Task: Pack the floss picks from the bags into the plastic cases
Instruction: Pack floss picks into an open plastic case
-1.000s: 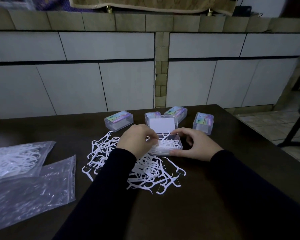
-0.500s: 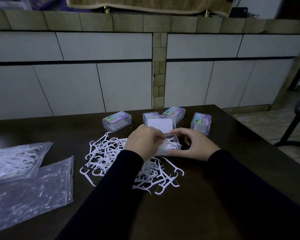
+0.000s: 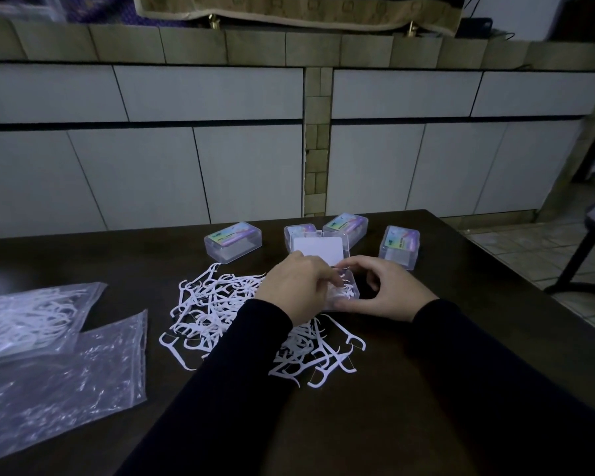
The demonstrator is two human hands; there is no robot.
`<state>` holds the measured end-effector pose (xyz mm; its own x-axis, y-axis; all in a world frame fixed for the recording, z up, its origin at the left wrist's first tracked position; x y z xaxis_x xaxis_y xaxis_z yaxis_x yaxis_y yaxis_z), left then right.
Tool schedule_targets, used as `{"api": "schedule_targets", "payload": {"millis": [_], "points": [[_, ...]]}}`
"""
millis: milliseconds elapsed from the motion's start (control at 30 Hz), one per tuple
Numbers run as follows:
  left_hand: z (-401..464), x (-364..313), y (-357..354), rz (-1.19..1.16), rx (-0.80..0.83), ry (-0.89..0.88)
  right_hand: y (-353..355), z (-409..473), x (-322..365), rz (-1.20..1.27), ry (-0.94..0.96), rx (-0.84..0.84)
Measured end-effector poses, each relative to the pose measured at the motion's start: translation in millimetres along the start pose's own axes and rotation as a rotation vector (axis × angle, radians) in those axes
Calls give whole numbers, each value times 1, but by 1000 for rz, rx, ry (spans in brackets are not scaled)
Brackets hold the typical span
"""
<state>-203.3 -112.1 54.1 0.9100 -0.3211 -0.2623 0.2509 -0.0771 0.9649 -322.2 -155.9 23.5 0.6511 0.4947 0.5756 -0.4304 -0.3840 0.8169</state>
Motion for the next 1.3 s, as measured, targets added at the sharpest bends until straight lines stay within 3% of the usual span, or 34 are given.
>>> {"api": "schedule_targets", "payload": {"millis": [100,233,667,933,1200,1300], "points": [[-5,3,8,-24,-31,-14,0,-1,0,-1,-3,1],[-10,2,3,-87,67,-26,-1,-1,0,-10,-6,-6],[-15,-21,-6,-36,-98,-181,-3,-4,0,-10,15,-12],[-20,-14,2,-108,-120,-148,-3,-2,-3,-2,19,-24],[-17,-12,-3,-87,-40,-141,-4,-2,-4,4,17,-24],[-19,-7,1,-117,-88,-145,-4,-2,-4,5,5,-20]]}}
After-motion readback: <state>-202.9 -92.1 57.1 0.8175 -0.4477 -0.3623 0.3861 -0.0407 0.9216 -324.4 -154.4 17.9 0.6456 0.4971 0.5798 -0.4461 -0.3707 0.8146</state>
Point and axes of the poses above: each hand's wrist, its own z-axis towards the middle knuckle, its own y-axis out of the back of the hand, x = y × z, the point moved 8 cm from there along z, towards the middle knuckle, and after that the axes turned 13 degrees about x, right-handed, at the moved point
